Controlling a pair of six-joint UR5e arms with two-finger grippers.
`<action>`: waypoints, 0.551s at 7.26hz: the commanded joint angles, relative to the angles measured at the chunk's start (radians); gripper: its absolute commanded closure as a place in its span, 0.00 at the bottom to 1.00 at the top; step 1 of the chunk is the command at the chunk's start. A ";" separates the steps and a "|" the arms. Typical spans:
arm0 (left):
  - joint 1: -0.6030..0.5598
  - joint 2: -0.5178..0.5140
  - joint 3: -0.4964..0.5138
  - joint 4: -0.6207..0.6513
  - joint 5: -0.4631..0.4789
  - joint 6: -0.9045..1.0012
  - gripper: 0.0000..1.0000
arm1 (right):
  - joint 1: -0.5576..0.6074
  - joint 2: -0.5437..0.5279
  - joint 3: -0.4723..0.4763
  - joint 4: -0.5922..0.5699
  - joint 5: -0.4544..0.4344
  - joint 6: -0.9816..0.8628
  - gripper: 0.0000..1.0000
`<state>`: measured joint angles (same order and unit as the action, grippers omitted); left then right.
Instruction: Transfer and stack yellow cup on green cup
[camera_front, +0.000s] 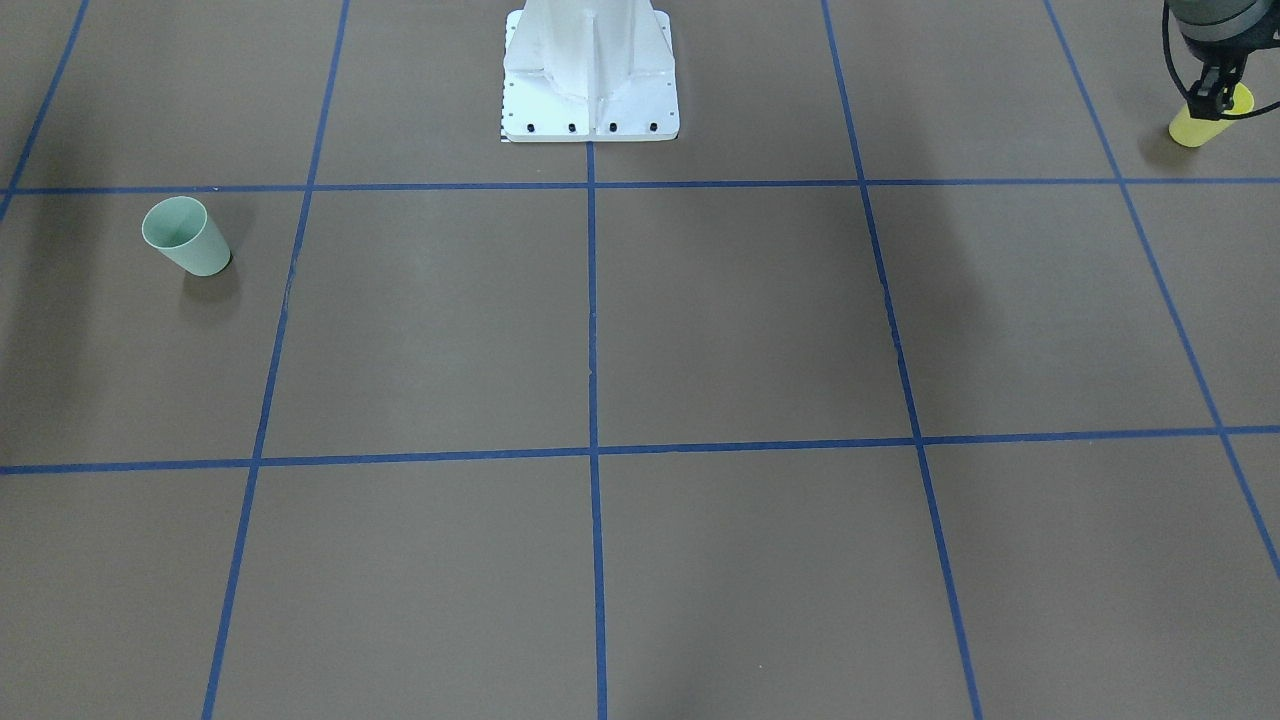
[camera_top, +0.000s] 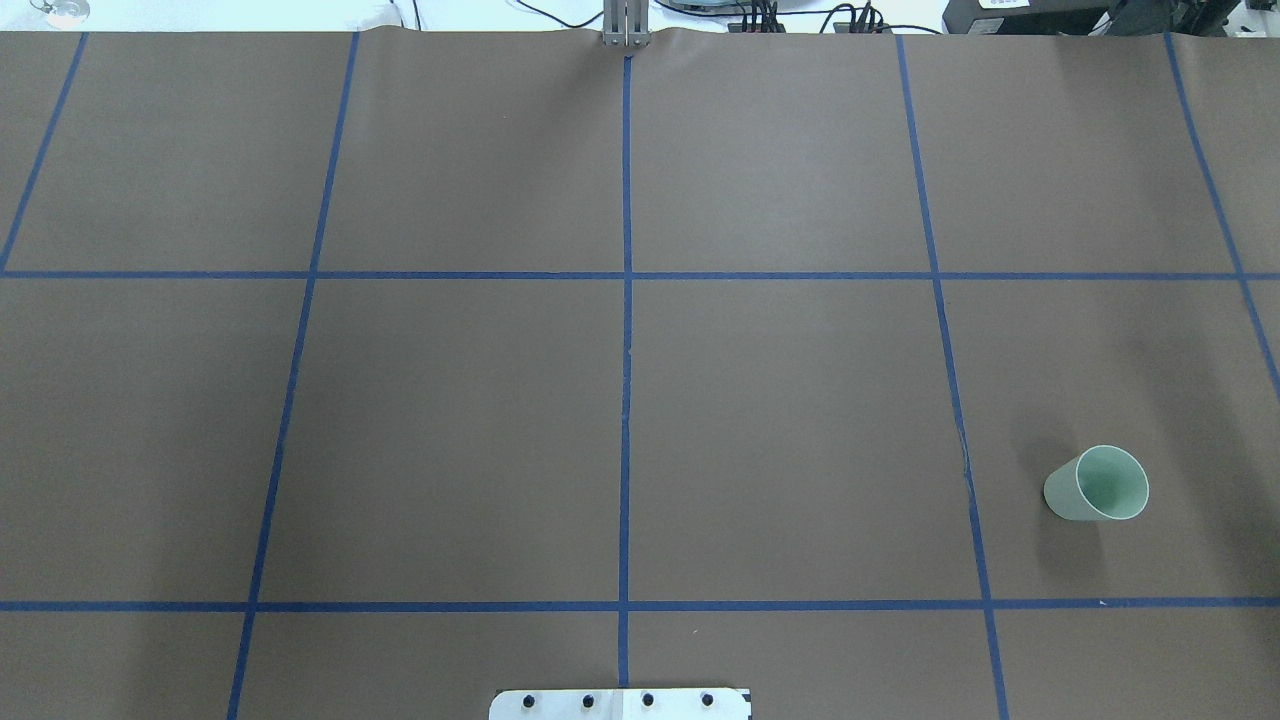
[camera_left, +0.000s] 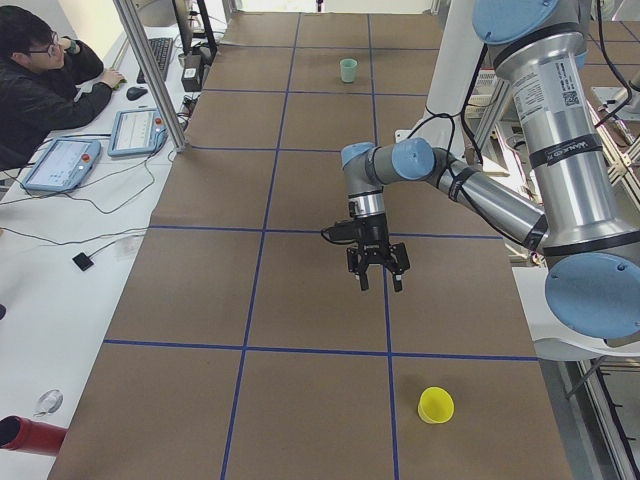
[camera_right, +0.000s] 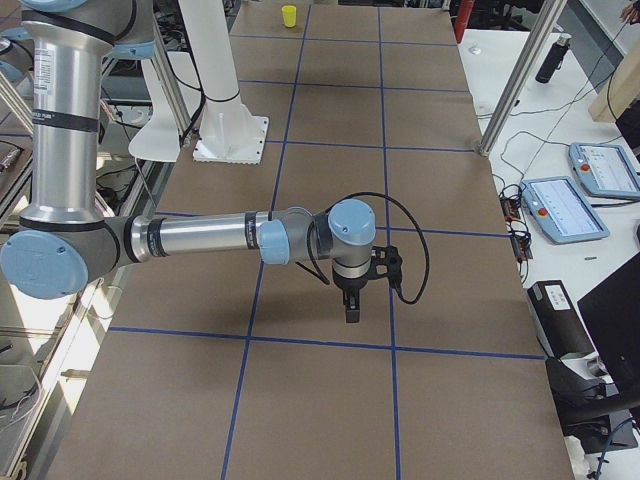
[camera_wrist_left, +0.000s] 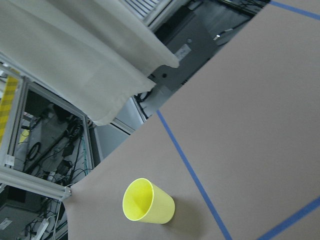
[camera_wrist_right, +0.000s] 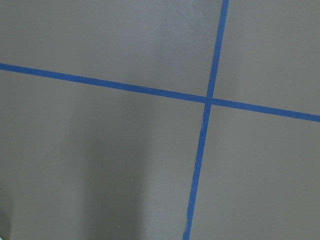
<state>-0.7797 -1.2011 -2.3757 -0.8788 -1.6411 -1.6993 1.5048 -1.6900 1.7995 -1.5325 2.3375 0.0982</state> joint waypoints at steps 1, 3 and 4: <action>0.167 0.055 0.109 0.006 0.014 -0.380 0.00 | 0.000 -0.017 -0.002 0.005 0.008 0.063 0.00; 0.316 0.040 0.276 -0.047 -0.011 -0.653 0.00 | 0.000 -0.020 -0.002 0.005 0.010 0.063 0.00; 0.373 0.035 0.381 -0.124 -0.044 -0.746 0.00 | -0.002 -0.019 -0.002 0.003 0.010 0.066 0.00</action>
<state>-0.4820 -1.1600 -2.1139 -0.9291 -1.6546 -2.3060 1.5043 -1.7089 1.7983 -1.5282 2.3466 0.1612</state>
